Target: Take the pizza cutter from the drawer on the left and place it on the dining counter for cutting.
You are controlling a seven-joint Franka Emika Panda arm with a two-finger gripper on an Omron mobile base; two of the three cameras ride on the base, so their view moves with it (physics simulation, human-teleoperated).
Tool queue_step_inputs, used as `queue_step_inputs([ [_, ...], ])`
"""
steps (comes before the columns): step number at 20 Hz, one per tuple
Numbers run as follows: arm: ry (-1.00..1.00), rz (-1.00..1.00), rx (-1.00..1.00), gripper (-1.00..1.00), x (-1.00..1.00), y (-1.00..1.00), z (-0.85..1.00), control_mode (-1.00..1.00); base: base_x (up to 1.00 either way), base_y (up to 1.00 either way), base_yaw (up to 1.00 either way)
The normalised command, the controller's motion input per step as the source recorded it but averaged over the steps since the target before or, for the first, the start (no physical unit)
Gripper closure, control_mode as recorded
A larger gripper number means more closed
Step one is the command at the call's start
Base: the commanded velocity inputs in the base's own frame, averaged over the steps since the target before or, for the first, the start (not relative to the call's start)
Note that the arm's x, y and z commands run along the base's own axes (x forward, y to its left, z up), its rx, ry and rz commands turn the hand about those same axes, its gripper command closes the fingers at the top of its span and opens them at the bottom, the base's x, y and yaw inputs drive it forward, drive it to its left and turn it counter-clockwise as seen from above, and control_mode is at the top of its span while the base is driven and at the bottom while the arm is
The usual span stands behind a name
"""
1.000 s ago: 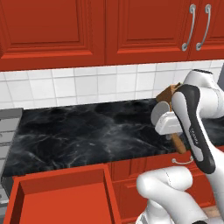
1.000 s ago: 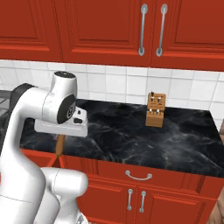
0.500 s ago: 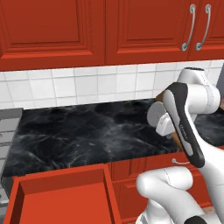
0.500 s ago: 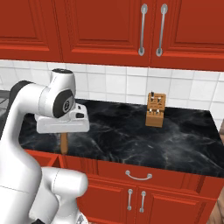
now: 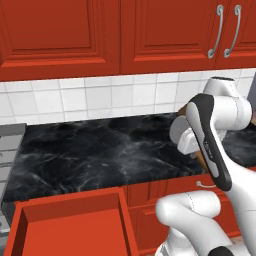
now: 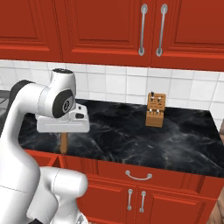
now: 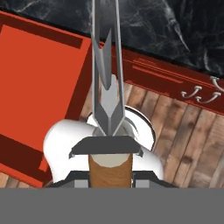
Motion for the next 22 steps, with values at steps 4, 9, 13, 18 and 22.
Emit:
queue_step_inputs([
  [4,0.00,-0.09,0.00,1.00,0.00,0.00,0.00,-1.00,0.00,0.00,0.00],
  [9,0.00,-0.17,-0.02,1.00,0.03,0.00,0.00,-1.00,0.00,0.00,0.00],
  [13,0.00,-0.21,-0.03,1.00,0.09,0.00,0.00,-1.00,0.00,0.00,0.00],
  [18,0.00,-0.02,0.00,1.00,0.00,-0.02,0.00,1.00,-0.07,-0.13,0.00],
  [22,0.00,0.00,0.00,1.00,0.00,0.00,0.00,1.00,-0.65,-0.64,-0.13],
])
